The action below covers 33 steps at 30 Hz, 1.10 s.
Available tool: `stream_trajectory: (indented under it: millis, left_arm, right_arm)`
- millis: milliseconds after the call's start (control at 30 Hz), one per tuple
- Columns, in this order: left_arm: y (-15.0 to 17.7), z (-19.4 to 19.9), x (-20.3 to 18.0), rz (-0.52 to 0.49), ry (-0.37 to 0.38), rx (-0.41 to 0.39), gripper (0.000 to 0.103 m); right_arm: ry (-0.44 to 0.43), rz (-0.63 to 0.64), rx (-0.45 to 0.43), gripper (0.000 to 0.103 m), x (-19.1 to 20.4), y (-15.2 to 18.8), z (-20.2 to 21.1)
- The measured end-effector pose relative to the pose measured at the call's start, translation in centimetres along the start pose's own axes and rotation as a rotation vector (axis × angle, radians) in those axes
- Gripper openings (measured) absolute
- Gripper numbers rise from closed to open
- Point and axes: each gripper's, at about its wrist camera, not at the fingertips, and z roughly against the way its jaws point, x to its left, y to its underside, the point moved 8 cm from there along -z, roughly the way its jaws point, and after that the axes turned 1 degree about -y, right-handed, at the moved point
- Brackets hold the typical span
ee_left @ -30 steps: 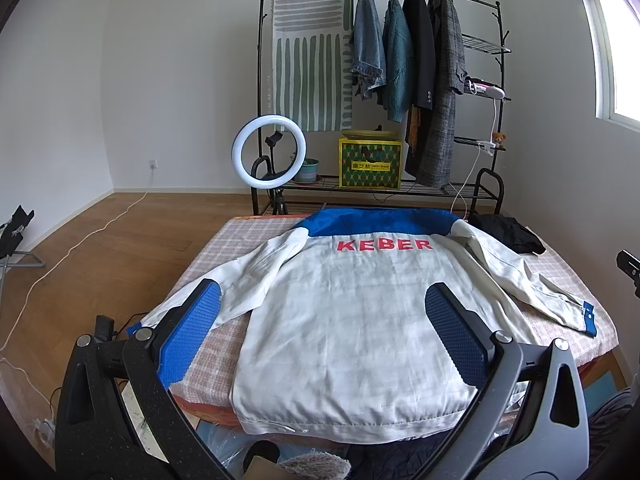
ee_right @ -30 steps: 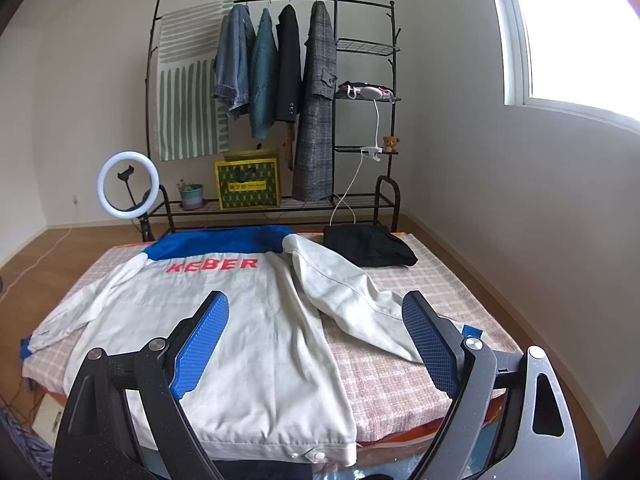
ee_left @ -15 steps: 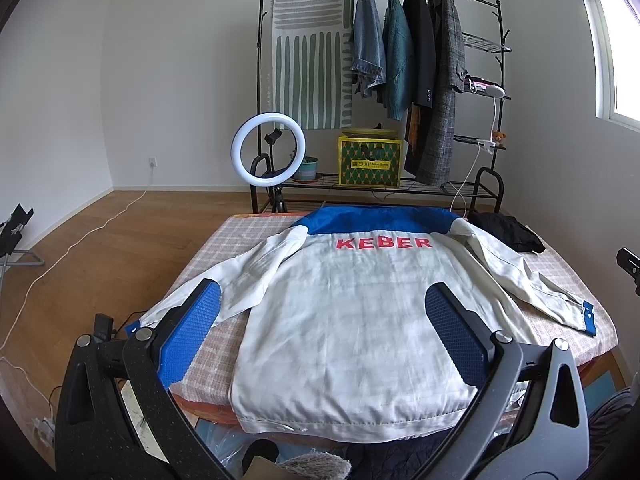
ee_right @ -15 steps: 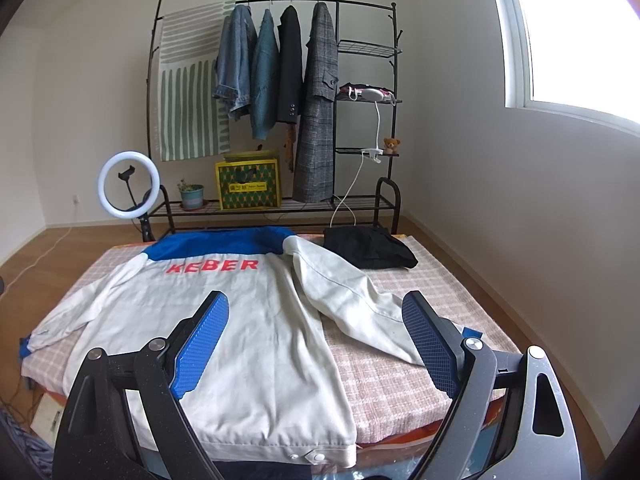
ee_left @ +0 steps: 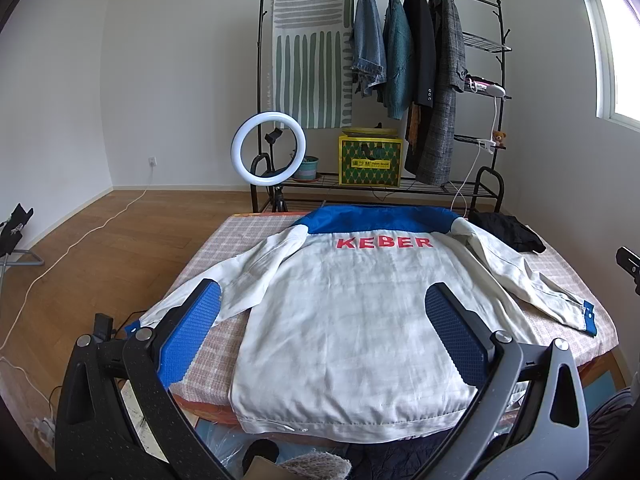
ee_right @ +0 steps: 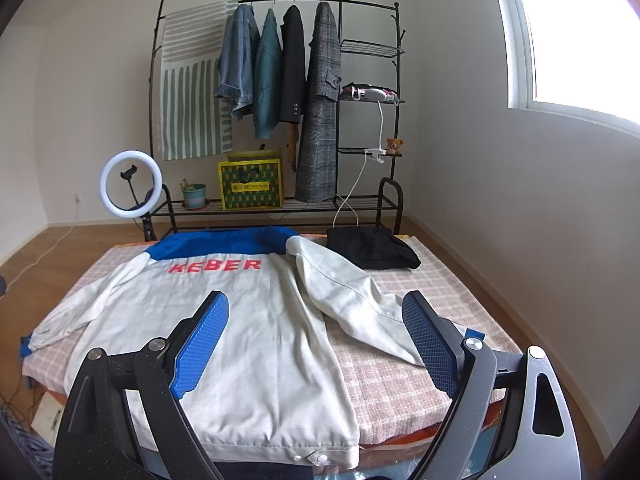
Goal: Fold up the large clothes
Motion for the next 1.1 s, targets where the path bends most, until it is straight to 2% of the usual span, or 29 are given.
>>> stream_trajectory:
  millis: [300,567,933,1100]
  left_arm:
    - [0.3,-0.3,0.7,0.001,-0.004,0.004,0.103]
    - [1.5,-1.8,1.9,-0.011,-0.044,0.015,0.103]
    - [2.2,-3.5,6.3,0.005,-0.151,0.064,0.103]
    - [2.5,-4.9,8.7,0.012,-0.196,0.077,0.103]
  right_arm:
    - [-0.006,0.008,0.004,0.089,0.3,-0.3,-0.5]
    - [-0.021,0.016,0.011,0.089,1.1,-0.1,-1.6]
    - [-0.127,0.035,0.051,0.089,4.4,-0.2,-4.9]
    - [-0.192,0.065,0.097,0.089,6.6,0.1,-7.0]
